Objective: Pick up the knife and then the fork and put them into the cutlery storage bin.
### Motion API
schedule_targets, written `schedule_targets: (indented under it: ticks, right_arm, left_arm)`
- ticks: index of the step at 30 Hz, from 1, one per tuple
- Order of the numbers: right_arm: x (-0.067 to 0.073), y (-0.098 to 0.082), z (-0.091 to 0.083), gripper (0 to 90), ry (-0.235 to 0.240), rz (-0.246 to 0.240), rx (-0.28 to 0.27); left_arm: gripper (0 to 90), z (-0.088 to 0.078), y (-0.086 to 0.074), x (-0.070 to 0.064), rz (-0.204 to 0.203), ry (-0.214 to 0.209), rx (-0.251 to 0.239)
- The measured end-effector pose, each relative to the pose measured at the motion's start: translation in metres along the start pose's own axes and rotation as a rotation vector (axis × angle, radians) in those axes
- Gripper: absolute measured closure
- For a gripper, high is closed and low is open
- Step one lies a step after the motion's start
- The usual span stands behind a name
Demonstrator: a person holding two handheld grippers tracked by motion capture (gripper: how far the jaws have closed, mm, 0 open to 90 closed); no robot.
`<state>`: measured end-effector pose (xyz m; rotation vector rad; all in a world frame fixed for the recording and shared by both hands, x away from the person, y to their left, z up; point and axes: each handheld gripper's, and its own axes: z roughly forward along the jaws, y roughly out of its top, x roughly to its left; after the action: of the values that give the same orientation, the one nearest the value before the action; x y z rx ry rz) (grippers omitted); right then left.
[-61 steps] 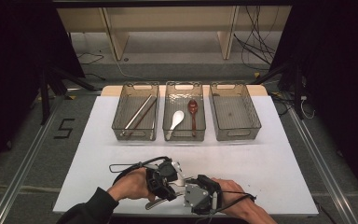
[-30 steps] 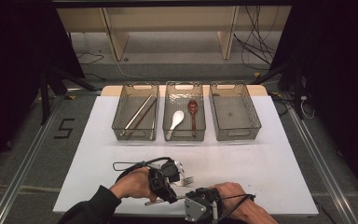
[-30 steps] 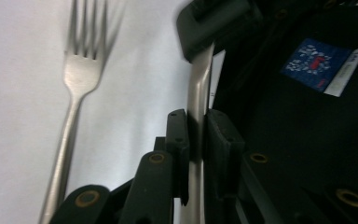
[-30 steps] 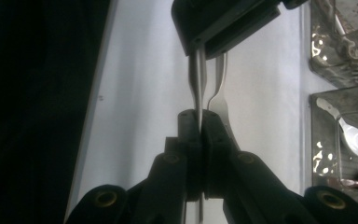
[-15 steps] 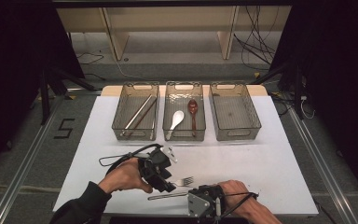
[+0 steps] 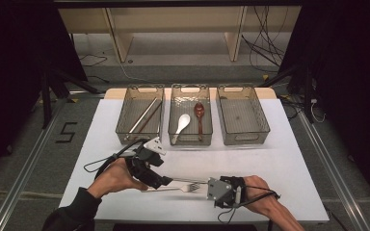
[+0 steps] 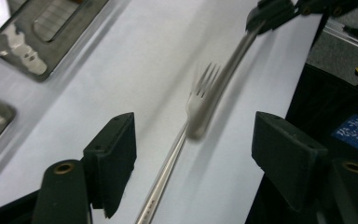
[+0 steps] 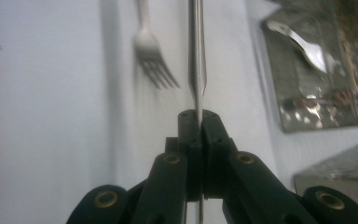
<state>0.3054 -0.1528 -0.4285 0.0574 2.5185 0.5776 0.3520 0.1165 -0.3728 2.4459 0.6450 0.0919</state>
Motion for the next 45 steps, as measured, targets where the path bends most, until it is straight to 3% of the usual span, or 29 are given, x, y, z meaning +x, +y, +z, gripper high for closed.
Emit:
schedule_targets:
  ticks: [7,14,22,32,45]
  right_arm:
    - [-0.033,-0.018,-0.009,89.5,-0.036,0.157,-0.005]
    - [-0.071,-0.034,-0.018,89.5,-0.076,0.353,-0.030]
    - [-0.116,-0.045,-0.022,89.4,-0.110,0.529,-0.004]
    - [-0.174,-0.051,-0.007,89.4,-0.115,0.754,0.016]
    - [-0.222,-0.064,0.021,89.3,-0.135,0.970,0.107]
  left_arm:
    - [26.4,0.006,-0.012,0.004,0.000,0.044,-0.027]
    - [24.1,0.012,-0.023,0.003,-0.002,0.072,-0.061]
    - [23.2,0.015,-0.034,0.003,-0.023,0.091,-0.113]
    - [21.9,0.017,-0.044,0.003,-0.030,0.126,-0.129]
    - [20.9,0.017,-0.048,0.003,-0.036,0.137,-0.135]
